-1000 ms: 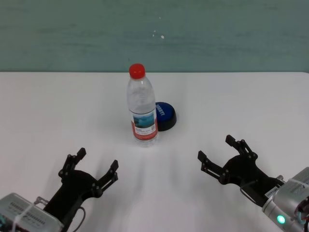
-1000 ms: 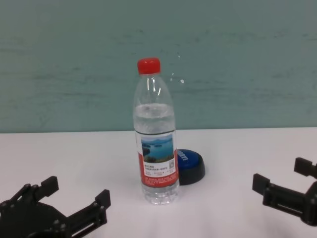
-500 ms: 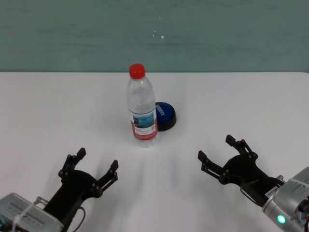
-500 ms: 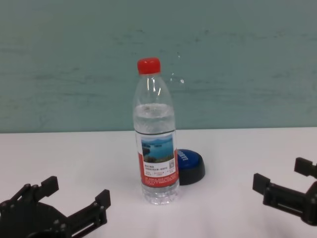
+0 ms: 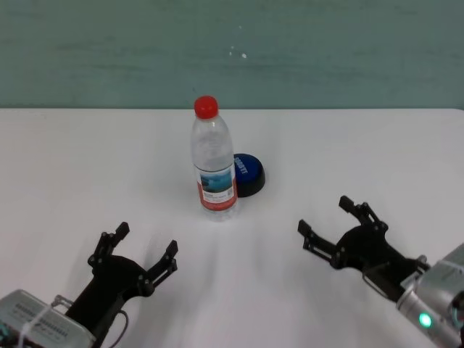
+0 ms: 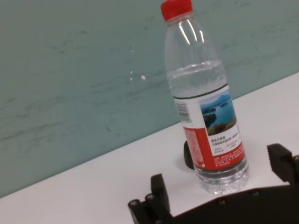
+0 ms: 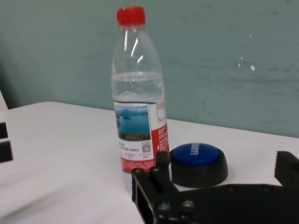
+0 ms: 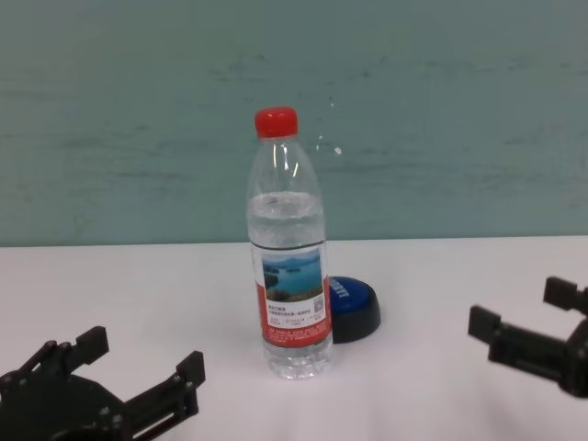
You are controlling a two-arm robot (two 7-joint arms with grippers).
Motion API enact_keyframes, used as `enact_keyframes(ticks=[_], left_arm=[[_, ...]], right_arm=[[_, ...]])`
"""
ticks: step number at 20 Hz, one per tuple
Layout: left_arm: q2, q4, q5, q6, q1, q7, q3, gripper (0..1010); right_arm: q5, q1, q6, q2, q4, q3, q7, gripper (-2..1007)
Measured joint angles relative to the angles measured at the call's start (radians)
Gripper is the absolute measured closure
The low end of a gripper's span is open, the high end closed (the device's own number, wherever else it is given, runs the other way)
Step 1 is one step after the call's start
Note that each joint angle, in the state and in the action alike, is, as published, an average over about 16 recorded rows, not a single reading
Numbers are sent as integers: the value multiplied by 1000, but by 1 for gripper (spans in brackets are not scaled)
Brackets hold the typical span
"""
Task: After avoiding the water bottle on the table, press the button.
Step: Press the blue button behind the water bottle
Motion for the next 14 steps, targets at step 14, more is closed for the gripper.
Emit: enact_keyframes(ticks=[14], left_arm=[[0,0,0,0,0,0,0,10]], right_arm=[[47,161,32,46,107,6,56,1]])
